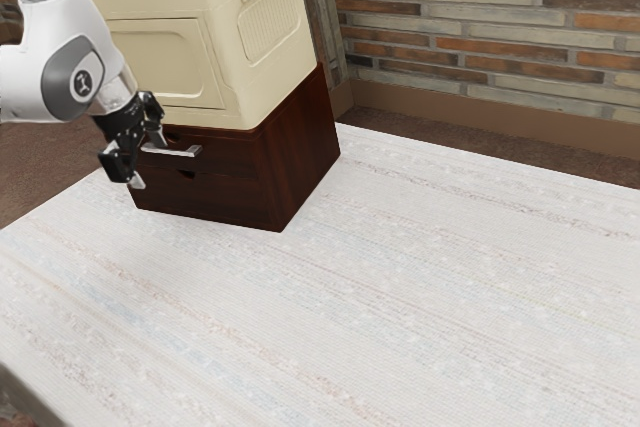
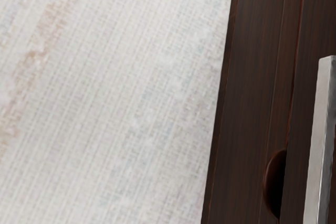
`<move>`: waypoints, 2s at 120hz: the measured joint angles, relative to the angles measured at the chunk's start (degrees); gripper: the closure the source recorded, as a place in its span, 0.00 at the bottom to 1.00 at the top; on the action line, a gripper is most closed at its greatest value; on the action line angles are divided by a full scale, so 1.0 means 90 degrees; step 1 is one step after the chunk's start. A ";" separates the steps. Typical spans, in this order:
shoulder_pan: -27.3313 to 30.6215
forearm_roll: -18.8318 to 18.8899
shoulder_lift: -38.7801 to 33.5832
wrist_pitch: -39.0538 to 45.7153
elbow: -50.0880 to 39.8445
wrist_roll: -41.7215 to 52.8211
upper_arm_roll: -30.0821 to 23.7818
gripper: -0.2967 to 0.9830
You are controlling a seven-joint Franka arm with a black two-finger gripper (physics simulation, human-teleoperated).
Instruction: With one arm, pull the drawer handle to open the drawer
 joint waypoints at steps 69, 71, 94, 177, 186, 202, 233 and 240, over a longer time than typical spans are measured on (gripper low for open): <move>0.0004 -0.0001 0.0256 0.0613 0.0009 -0.0047 0.0048 0.23; 0.0003 -0.0002 0.0256 0.0624 0.0007 -0.0048 0.0048 0.25; 0.0003 -0.0015 0.0259 0.0705 0.0007 -0.0057 0.0049 0.39; -0.0008 -0.0079 0.0484 0.0839 0.0093 0.0022 0.0084 0.51; -0.0015 -0.0131 0.0444 0.0852 0.0062 0.0033 0.0096 0.56; -0.0024 -0.0185 0.0318 0.0868 -0.0066 0.0074 0.0193 0.61; -0.0043 -0.0211 0.0073 0.0878 -0.0373 0.0135 0.0252 0.70; -0.0043 -0.0211 0.0001 0.0879 -0.0463 0.0146 0.0253 0.71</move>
